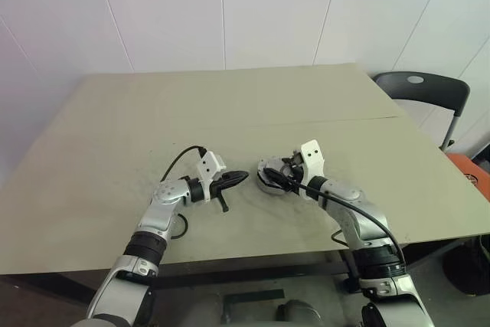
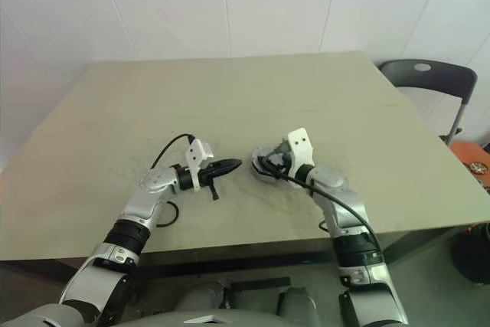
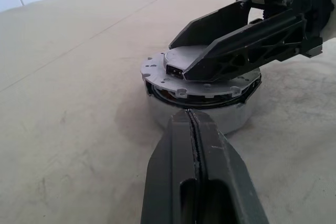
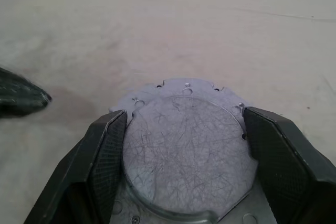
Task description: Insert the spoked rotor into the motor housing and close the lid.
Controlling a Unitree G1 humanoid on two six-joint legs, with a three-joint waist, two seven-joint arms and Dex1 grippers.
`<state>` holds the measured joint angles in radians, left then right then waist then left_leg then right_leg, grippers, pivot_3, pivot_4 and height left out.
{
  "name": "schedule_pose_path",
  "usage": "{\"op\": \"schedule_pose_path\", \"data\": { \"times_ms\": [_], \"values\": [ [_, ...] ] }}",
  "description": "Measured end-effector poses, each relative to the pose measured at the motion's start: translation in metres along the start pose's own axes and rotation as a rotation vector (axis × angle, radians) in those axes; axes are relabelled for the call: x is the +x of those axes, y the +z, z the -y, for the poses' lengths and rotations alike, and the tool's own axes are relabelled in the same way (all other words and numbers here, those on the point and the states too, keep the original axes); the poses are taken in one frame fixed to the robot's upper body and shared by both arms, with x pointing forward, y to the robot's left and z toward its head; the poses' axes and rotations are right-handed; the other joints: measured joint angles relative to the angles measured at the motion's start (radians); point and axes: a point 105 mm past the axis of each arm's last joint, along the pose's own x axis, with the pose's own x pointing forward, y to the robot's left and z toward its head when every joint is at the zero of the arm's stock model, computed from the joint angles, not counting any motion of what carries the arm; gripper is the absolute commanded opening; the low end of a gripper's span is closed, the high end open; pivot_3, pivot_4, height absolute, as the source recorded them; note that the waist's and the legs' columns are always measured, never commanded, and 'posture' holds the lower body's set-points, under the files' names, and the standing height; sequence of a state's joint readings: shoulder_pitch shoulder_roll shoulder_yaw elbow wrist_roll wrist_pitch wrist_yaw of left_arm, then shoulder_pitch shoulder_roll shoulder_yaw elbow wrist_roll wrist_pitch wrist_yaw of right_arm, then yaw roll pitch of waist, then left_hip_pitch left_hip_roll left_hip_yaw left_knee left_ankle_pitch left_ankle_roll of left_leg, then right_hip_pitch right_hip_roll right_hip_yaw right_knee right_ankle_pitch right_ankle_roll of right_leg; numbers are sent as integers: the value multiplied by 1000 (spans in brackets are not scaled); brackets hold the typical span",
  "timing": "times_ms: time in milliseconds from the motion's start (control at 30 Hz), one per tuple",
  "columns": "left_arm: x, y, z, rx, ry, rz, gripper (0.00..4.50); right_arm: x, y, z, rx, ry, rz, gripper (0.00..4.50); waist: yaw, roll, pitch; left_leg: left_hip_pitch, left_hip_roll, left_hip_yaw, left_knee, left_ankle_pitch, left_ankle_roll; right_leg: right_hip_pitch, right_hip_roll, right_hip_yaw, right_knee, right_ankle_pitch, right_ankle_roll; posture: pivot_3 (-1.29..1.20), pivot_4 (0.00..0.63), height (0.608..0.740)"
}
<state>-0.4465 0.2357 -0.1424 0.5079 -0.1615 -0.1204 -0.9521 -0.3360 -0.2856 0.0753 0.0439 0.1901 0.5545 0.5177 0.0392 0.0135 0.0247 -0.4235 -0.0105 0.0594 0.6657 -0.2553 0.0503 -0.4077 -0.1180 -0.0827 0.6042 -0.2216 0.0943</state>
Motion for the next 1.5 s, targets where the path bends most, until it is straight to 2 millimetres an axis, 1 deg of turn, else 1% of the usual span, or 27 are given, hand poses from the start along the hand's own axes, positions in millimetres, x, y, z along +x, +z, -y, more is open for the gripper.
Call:
{"op": "schedule_pose_path", "data": {
  "times_ms": [267,567,700,900,1233,1500],
  "values": [
    [0,0,0,0,0,0,0,-2,-1,-4,-103,36,-5,3160,0,0,0,0,0,0,0,0,0,0,0,0,-1,0,0,0,0,740],
    [2,1,0,2,-4,2,0,-3,-2,-3,-120,30,-11,3160,2,0,0,0,0,0,0,0,0,0,0,0,-1,0,0,0,0,740],
    [3,3,0,5,-7,7,0,-3,-3,-3,-97,31,-34,3160,1,0,0,0,0,0,0,0,0,1,0,0,-1,0,0,0,0,740],
    [4,3,1,5,-10,6,0,-1,-2,-8,0,41,-21,3160,0,0,0,0,0,-1,0,0,0,0,0,0,-1,0,0,0,0,740],
    [5,2,1,4,-5,1,0,1,-3,-13,-107,46,-27,3160,-2,0,0,0,0,-1,0,0,-1,0,0,0,-1,0,0,0,0,740],
    [7,1,4,6,-16,-4,0,3,-5,-11,-182,42,-65,3160,0,0,-1,7,1,0,0,-1,-1,7,0,0,-1,0,0,0,0,740]
  ]
}}
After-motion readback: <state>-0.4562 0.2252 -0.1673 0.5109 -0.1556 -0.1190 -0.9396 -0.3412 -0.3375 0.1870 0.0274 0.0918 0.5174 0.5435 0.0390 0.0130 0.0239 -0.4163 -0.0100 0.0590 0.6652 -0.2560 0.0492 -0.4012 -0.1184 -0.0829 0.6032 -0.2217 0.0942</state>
